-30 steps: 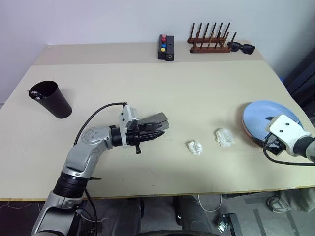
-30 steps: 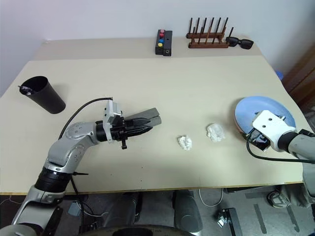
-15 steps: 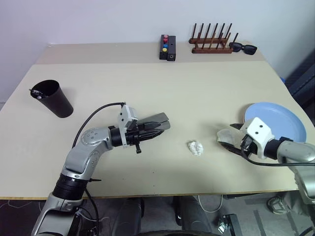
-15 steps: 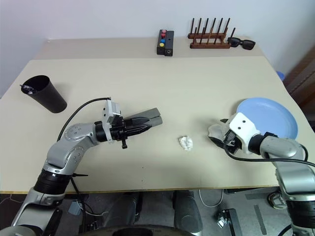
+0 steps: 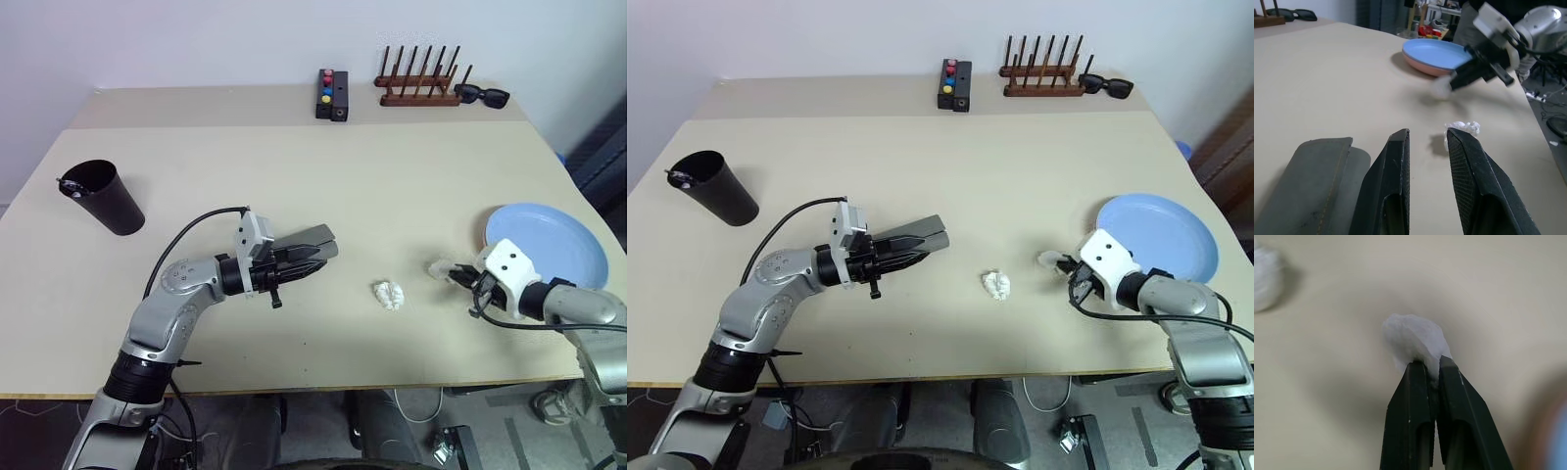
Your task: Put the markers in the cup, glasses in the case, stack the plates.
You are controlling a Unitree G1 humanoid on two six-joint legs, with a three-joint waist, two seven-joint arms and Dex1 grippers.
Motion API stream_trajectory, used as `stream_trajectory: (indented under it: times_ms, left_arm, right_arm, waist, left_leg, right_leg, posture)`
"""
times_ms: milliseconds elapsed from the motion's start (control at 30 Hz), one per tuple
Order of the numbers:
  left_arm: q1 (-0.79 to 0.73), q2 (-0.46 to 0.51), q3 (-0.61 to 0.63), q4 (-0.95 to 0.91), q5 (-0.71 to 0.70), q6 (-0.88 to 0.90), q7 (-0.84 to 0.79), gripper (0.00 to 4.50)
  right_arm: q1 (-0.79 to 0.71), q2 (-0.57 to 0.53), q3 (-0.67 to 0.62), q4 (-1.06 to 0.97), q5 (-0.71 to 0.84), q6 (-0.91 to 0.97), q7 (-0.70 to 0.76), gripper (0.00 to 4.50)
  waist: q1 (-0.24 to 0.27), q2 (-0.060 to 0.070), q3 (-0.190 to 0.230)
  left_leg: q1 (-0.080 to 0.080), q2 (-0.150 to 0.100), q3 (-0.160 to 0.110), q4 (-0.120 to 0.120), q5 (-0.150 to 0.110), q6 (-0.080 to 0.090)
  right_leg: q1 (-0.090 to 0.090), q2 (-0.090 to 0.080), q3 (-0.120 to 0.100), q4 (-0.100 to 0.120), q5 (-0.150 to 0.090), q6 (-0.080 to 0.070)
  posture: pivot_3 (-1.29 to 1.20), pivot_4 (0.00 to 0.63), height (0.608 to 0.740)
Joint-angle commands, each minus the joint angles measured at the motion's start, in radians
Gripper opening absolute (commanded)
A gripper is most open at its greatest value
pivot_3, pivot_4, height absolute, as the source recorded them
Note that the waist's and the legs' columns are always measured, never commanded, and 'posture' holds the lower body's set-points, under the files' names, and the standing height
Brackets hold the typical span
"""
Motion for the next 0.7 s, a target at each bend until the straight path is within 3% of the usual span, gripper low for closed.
stream_trajectory:
  times_ms: [33,200,233,300,500,600,700]
  left_arm:
    - [-0.016,-0.006,0.003,-0.016,-0.007,-0.009,-0.010,1.17]
    - [-0.027,-0.020,-0.007,-0.001,0.001,-0.016,-0.012,1.17]
    - [-0.028,-0.022,-0.008,0.000,0.002,-0.017,-0.012,1.17]
    - [-0.028,-0.024,-0.009,0.001,0.003,-0.018,-0.012,1.17]
    - [-0.026,-0.023,-0.008,0.001,0.003,-0.020,-0.014,1.17]
    - [-0.024,-0.022,-0.006,0.000,0.003,-0.020,-0.012,1.17]
    - [-0.021,-0.021,-0.004,-0.002,0.002,-0.019,-0.010,1.17]
  right_arm:
    - [-0.060,-0.063,-0.104,0.080,-0.056,-0.049,-0.080,0.04]
    - [-0.059,-0.122,-0.132,0.217,-0.118,-0.052,-0.132,0.04]
    - [-0.054,-0.124,-0.131,0.230,-0.123,-0.053,-0.135,0.31]
    - [-0.052,-0.119,-0.133,0.239,-0.123,-0.052,-0.138,0.95]
    - [-0.076,-0.113,-0.116,0.244,-0.139,-0.103,-0.160,3.95]
    - [-0.086,-0.088,-0.116,0.201,-0.077,-0.134,-0.108,3.95]
    - [-0.079,-0.010,-0.126,0.053,0.127,-0.041,0.000,3.95]
  waist:
    - [0.001,0.000,0.000]
    - [0.002,0.000,0.000]
    - [0.001,0.000,0.000]
    - [0.001,0.001,0.000]
    - [-0.006,0.001,0.000]
    - [-0.005,0.001,0.000]
    - [-0.006,0.001,0.000]
  left_leg:
    - [0.000,0.000,0.000,0.000,0.000,0.000]
    - [-0.001,0.000,0.000,0.000,0.000,0.001]
    - [-0.001,0.000,0.000,0.000,-0.001,0.001]
    - [-0.001,0.000,0.000,0.000,-0.001,0.001]
    - [0.000,0.000,0.000,0.000,-0.001,0.001]
    - [0.000,0.000,0.000,0.000,-0.001,0.001]
    - [0.000,0.000,0.000,0.000,-0.001,0.001]
  right_leg:
    - [0.000,0.000,0.000,0.000,0.000,0.000]
    - [0.000,0.000,0.000,-0.001,0.002,-0.004]
    - [0.000,0.000,0.000,-0.001,0.002,-0.004]
    - [0.000,0.000,0.000,-0.001,0.002,-0.004]
    - [0.000,0.000,0.000,-0.001,0.002,-0.003]
    - [0.000,0.000,0.000,-0.001,0.002,-0.003]
    - [0.001,0.000,0.000,-0.001,0.002,-0.002]
  posture:
    - [0.00,0.150,0.740]
    - [0.00,0.150,0.740]
    - [0.00,0.150,0.740]
    - [0.00,0.150,0.740]
    - [0.00,0.150,0.740]
    - [0.00,0.150,0.740]
    - [0.00,0.150,0.740]
